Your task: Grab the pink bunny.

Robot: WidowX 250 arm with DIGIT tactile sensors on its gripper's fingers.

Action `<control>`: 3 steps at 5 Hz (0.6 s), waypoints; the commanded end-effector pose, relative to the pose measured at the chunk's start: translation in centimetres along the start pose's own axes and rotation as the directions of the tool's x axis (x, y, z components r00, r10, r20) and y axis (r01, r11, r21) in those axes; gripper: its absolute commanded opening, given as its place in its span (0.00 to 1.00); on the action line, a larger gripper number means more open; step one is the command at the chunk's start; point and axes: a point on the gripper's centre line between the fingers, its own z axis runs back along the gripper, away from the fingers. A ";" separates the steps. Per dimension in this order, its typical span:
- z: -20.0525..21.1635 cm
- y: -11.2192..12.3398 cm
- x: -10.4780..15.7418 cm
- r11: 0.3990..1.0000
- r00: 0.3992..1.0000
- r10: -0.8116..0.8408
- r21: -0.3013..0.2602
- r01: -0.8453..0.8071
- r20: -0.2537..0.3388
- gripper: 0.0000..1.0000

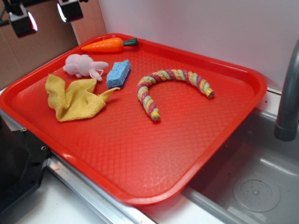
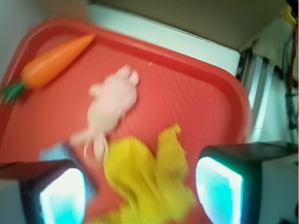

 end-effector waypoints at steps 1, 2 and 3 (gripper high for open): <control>-3.4 -0.5 3.5 0.985 0.983 0.172 0.004 -0.172 0.061 1.00; -5.5 -1.3 4.1 0.980 0.978 0.193 0.032 -0.196 0.078 1.00; -7.4 -2.0 4.1 0.982 0.982 0.172 0.068 -0.177 0.079 1.00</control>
